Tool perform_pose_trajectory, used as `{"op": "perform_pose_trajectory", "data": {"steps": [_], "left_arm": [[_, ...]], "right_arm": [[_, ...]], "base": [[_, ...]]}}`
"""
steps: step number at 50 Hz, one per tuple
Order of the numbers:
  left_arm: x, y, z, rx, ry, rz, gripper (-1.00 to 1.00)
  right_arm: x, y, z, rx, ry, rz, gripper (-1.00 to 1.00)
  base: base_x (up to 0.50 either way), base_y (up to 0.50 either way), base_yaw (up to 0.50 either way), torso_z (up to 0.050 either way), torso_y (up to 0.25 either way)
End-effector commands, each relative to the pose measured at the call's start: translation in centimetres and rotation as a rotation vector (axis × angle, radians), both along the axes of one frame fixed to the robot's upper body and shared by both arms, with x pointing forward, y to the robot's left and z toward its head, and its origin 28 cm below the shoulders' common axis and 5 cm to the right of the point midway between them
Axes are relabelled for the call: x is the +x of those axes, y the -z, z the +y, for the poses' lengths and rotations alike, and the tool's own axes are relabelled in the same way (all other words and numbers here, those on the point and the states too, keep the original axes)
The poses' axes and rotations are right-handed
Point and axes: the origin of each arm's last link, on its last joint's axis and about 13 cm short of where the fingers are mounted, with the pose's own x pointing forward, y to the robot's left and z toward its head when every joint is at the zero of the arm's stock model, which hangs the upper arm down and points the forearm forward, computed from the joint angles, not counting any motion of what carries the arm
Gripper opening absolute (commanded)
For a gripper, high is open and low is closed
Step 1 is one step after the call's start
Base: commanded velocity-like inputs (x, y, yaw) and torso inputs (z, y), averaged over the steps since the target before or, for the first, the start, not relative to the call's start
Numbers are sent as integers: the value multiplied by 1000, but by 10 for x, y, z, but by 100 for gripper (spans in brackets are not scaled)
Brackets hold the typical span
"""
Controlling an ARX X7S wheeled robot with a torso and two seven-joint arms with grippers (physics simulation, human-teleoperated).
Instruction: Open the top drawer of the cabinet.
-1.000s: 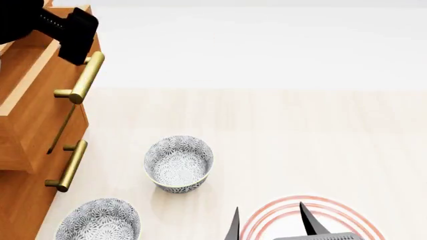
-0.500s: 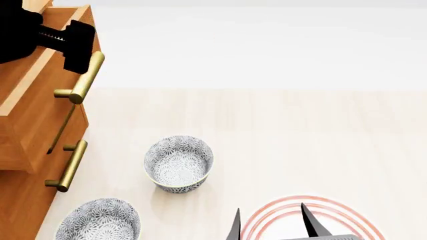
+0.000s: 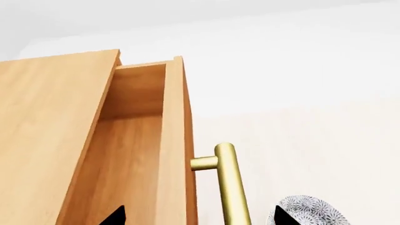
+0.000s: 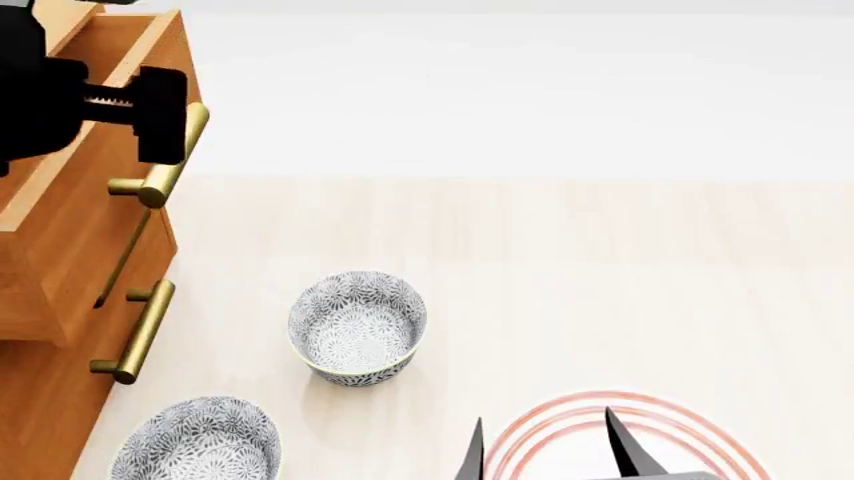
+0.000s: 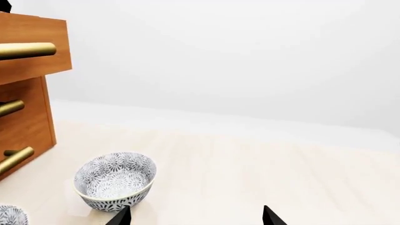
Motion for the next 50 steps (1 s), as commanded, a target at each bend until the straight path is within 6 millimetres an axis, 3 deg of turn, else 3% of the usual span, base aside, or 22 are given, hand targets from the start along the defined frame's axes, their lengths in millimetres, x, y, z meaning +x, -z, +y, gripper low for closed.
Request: {"op": "perform_pose_trajectory", "data": {"steps": [1,13,24,39,50], "left_arm": [[3,19,-2,-48,5,52,100],[5,36,-2,-44,8,86,100],[7,38,-6,-75,36,98,100],[-2,31,-52,-179,186,102,100],[-5,35,-69,-179,230,109,100]], "right_arm": [[-1,0,0,-2,3,0,100],[1,2,2,-2,-5,4,100],[4,4,1,-1,-5,10,100],[4,7,2,5,-9,17,100],[4,9,2,8,-9,22,100]], "base": [[0,0,0,0,0],[0,0,0,0,0],[0,0,0,0,0],[0,0,0,0,0],[0,0,0,0,0]]}}
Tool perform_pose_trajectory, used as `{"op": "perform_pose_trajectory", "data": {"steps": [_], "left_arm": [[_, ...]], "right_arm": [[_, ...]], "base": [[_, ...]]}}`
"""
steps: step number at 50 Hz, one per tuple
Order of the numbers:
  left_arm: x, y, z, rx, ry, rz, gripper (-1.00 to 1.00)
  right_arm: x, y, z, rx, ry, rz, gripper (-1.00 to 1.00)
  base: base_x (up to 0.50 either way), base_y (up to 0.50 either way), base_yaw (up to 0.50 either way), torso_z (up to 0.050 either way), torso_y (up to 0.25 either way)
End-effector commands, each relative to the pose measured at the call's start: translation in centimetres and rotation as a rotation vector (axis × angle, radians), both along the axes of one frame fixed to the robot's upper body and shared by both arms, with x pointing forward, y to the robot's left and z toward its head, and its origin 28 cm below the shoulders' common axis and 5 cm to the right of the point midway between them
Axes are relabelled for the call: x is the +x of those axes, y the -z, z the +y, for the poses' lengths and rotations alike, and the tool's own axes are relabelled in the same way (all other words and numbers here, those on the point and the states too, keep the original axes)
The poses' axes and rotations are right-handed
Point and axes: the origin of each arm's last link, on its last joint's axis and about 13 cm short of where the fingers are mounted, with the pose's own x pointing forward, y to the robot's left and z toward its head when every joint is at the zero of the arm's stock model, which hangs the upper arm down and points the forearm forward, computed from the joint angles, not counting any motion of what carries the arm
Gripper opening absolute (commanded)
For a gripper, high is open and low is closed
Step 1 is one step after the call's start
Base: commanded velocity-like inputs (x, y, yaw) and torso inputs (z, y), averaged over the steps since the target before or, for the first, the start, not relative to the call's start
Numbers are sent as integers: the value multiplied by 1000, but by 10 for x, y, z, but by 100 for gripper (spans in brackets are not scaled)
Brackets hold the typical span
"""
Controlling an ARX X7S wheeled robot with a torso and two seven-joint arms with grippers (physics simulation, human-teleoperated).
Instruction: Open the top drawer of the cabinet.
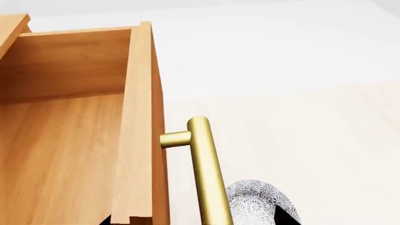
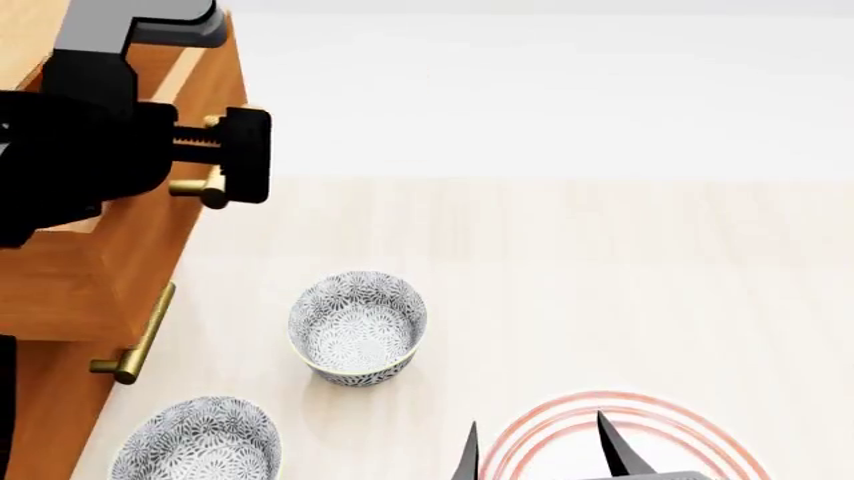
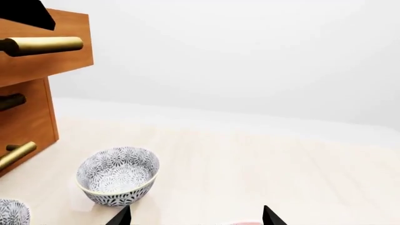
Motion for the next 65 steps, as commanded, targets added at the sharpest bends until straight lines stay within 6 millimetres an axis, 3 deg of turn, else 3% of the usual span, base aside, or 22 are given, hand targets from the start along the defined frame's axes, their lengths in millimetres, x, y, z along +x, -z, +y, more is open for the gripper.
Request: {"op": "perform_pose_trajectory", "data": {"steps": [1,19,28,38,48,65], "left_arm": [[-6,10,-32,-105,160,57,100],[-22,-8,-74,-148,294,59,100],[-29,6,-100,-153,366,90,100],[-39,7,-128,-160,452,107,100],[-42,15,-145,-173,499,135,100],[-58,-1,-159,-188,559,129,100]], "right_arm": [[0,2,0,4,-1,5,100],[0,2,-3,5,7,6,100],[-1,4,-3,10,5,9,100],[-2,6,-7,11,15,15,100],[-1,9,-10,16,27,26,100],[-3,8,-8,6,17,35,100]], "base": [[0,0,3,0,0],[0,0,4,0,4],[0,0,5,0,7],[0,0,5,0,5],[0,0,2,0,1],[1,0,-4,0,0]]}}
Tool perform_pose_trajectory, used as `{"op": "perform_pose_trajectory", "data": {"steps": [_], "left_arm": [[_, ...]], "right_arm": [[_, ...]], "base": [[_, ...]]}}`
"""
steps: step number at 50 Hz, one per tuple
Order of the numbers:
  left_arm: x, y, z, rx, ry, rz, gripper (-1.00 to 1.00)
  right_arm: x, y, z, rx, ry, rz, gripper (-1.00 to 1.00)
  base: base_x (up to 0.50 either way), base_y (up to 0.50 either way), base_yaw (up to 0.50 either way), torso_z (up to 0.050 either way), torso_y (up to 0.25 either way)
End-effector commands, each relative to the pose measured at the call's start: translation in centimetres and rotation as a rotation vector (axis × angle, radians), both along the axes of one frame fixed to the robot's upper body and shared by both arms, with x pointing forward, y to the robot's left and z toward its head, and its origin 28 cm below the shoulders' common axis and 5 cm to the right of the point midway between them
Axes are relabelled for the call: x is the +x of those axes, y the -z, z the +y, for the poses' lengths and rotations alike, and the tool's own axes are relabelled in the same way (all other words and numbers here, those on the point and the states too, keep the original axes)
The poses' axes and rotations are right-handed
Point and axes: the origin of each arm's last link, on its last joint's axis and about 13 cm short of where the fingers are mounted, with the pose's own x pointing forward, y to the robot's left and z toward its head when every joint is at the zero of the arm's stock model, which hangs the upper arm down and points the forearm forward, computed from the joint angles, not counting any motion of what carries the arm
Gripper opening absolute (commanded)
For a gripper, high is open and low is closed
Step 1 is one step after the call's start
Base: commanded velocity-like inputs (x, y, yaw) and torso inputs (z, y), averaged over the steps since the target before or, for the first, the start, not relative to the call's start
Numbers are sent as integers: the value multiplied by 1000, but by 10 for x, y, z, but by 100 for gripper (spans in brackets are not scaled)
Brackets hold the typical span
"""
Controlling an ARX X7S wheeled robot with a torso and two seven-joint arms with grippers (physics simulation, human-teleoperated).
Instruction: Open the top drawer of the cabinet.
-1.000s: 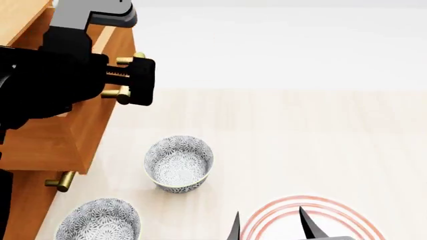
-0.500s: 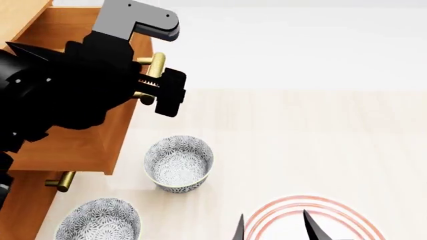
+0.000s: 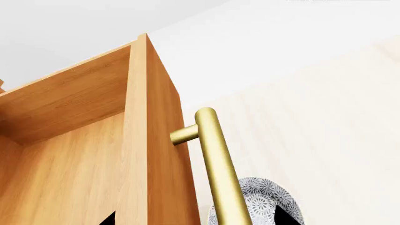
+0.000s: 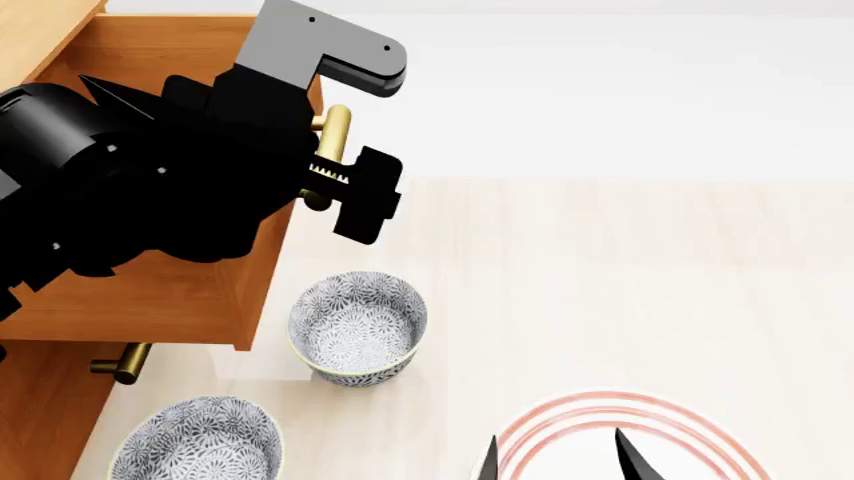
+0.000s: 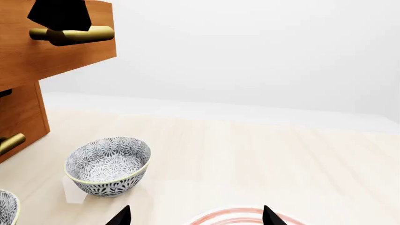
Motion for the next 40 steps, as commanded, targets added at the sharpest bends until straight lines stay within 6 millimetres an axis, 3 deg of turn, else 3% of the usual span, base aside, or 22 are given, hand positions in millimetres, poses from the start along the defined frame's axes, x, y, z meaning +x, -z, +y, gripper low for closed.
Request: {"op": "perform_pose_trajectory", "data": {"steps": [1,40], "left_arm": [[-48,-8,-69,-463,515,268,100],[-93,-9,-91,-420,641,325,100]], "right_arm": [[-2,0,0,-4,-4,4,100],[1,9,-4,8,-10,27,100]], "base": [[11,0,-5,0,0],[0,0,-3,0,0]]}}
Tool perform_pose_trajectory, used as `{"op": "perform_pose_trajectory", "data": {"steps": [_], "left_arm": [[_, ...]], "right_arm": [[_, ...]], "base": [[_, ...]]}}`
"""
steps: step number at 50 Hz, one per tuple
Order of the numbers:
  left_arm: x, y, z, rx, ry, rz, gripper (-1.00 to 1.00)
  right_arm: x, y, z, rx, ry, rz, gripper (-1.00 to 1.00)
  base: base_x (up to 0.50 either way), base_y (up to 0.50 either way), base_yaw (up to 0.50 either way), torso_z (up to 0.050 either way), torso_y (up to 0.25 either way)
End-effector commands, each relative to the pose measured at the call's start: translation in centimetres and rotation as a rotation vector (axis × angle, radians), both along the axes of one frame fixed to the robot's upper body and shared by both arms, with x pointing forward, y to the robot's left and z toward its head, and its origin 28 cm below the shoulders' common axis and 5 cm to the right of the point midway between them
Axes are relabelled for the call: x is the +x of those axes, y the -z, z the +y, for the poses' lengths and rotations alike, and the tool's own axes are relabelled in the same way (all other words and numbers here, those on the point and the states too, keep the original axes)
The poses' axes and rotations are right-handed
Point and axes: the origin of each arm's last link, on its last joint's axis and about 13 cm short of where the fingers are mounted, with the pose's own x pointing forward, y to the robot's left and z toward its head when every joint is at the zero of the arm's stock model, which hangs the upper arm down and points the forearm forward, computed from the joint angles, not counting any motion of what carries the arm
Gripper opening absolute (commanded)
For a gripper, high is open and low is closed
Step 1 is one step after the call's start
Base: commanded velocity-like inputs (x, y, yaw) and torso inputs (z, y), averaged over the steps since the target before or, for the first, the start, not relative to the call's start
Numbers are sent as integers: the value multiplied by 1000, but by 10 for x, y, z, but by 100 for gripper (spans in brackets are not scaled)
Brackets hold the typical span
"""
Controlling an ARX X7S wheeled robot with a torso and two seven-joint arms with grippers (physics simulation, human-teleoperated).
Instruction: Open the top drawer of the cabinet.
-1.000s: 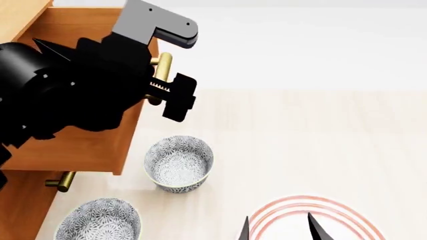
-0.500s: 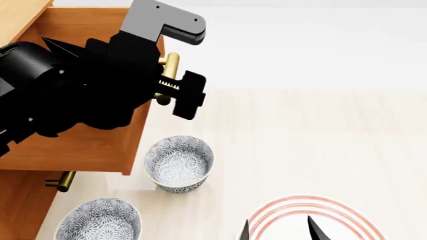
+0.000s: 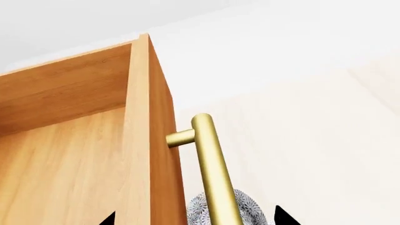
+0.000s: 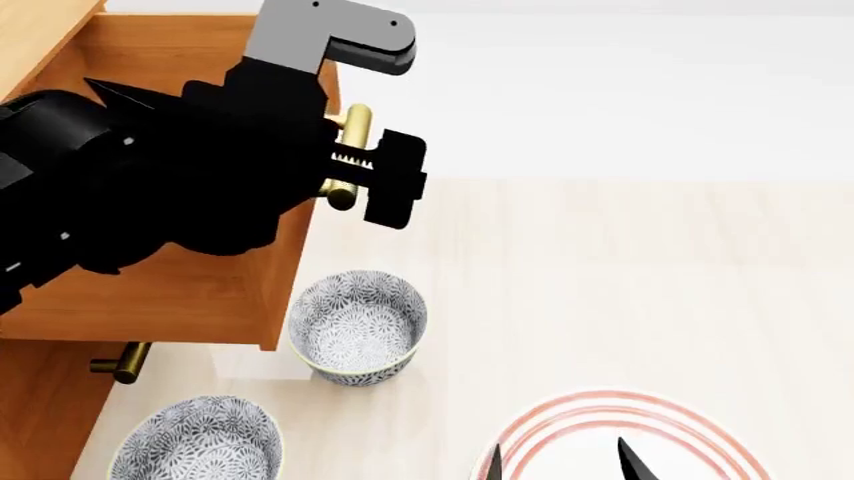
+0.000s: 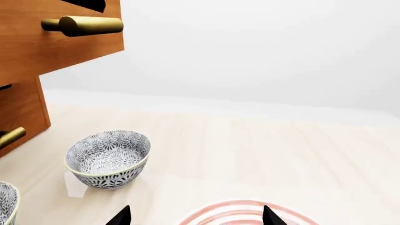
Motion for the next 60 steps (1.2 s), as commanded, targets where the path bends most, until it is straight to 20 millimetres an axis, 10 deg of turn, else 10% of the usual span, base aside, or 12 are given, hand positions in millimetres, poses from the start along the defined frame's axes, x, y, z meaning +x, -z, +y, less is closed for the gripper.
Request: {"op": "perform_pose_trajectory", "data": {"steps": [1,29,60], "left_arm": [[-94,-6,-80,-296,665,279,100],[-114,-25,-85,-225,704,222,100],[-141,-213,-50,-90,511,-248,100]], "right_arm": [[3,4,0,4,-5,11,100],[-5,3,0,-2,-13,7,100],[-17,-7,1,-16,-20,-27,100]], "base": [[0,0,0,0,0],[0,-1,-1,1,4],[0,-1,-2,1,2]]}}
